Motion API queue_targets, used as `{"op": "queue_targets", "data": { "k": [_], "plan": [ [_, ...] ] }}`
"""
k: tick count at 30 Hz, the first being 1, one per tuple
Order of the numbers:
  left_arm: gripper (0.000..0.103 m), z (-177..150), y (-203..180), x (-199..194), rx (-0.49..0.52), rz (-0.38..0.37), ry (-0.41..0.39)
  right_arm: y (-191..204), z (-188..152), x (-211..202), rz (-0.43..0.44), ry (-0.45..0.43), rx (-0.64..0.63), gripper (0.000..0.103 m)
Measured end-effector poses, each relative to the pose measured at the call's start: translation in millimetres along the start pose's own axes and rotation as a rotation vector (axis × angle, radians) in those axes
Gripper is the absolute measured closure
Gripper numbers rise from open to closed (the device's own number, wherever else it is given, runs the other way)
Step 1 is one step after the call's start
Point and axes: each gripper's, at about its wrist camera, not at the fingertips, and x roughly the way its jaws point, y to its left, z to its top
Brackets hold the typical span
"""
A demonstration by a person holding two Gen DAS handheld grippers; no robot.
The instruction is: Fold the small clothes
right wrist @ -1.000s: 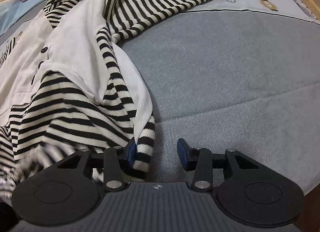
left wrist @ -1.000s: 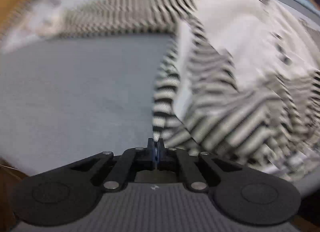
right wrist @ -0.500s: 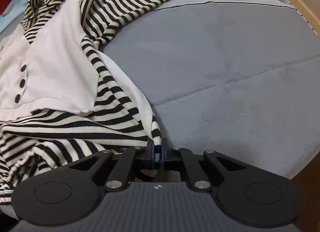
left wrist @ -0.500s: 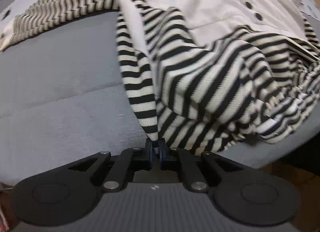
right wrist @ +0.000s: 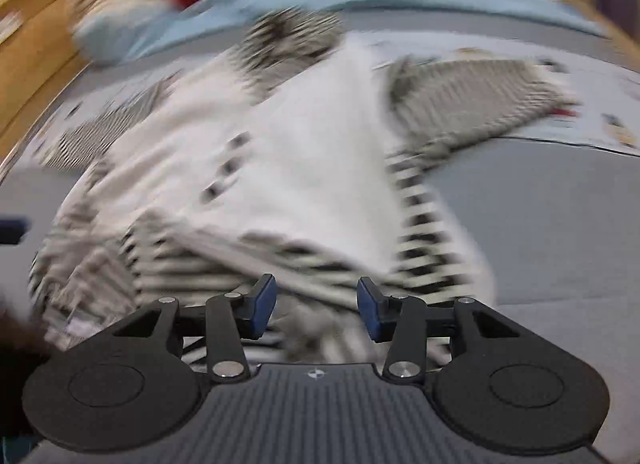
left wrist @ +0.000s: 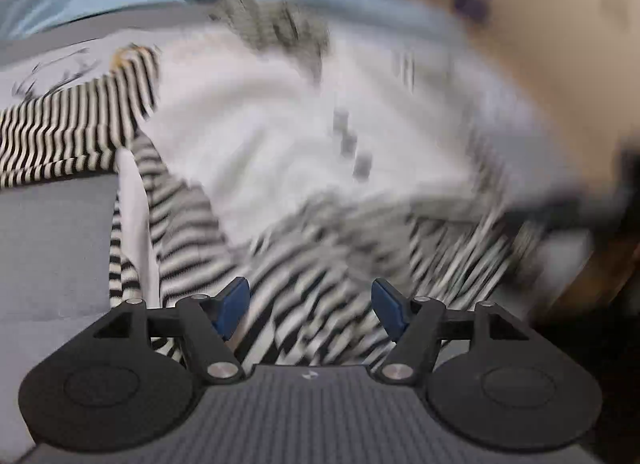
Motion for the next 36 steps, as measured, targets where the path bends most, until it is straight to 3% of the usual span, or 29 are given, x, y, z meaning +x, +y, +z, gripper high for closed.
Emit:
{"op": "queue_targets", "data": {
  "k": [1, 3, 4, 5, 6, 11, 15, 17, 21, 24, 26, 27, 29, 33, 36],
  "plan": [
    [0.034, -3, -11, 16, 0.073, 0.058, 0.076, 8, -1, 7, -0.003, 0.033, -0.043, 0.056],
    [0.046, -13, -13, 37, 0.103, 0.083, 0.19, 21, -10, 22, -0.037, 0.112, -0.12, 0.057],
    [0.05, -20, -5, 44, 0.081, 0.074, 0.257, 25, -15, 30, -0.06, 0.16, -0.161, 0.061],
    [0.05, -21, 1, 47, 0.049, 0.064, 0.287, 28, -21, 35, -0.077, 0.201, -0.195, 0.08],
    [0.051, -22, 6, 45, 0.018, 0.053, 0.3, 28, -26, 39, -0.083, 0.246, -0.209, 0.083],
    [0.052, -20, 2, 35, 0.098, 0.048, 0.233, 17, -34, 28, -0.014, 0.299, -0.124, 0.086],
    [0.044, 3, 13, 8, -0.017, -0.072, 0.025, 3, -21, 5, 0.059, 0.184, -0.06, 0.084],
    [0.043, 14, 16, 9, -0.074, -0.075, -0.022, -5, -14, -7, 0.094, 0.108, 0.003, 0.083],
    [0.043, 29, 10, 33, -0.086, 0.006, 0.02, -17, -1, -8, 0.089, 0.044, 0.075, 0.075],
    [0.044, 24, 10, 70, -0.078, 0.094, 0.221, -19, 2, 4, 0.058, 0.091, 0.057, 0.072],
    [0.044, 16, -2, 85, 0.021, 0.146, 0.308, -23, -1, 7, 0.109, 0.144, 0.052, 0.071],
    [0.043, 16, -9, 86, 0.074, 0.16, 0.307, -25, -4, 9, 0.129, 0.185, 0.053, 0.071],
    [0.043, 24, -14, 84, 0.083, 0.152, 0.27, -24, -10, 12, 0.096, 0.234, 0.003, 0.071],
    [0.039, 44, -12, 71, 0.015, 0.107, 0.14, -30, -3, 5, 0.116, 0.154, 0.011, 0.071],
    [0.039, 51, -18, 69, 0.003, 0.065, 0.112, -27, -1, 11, 0.123, 0.153, -0.047, 0.071]
  ]
}}
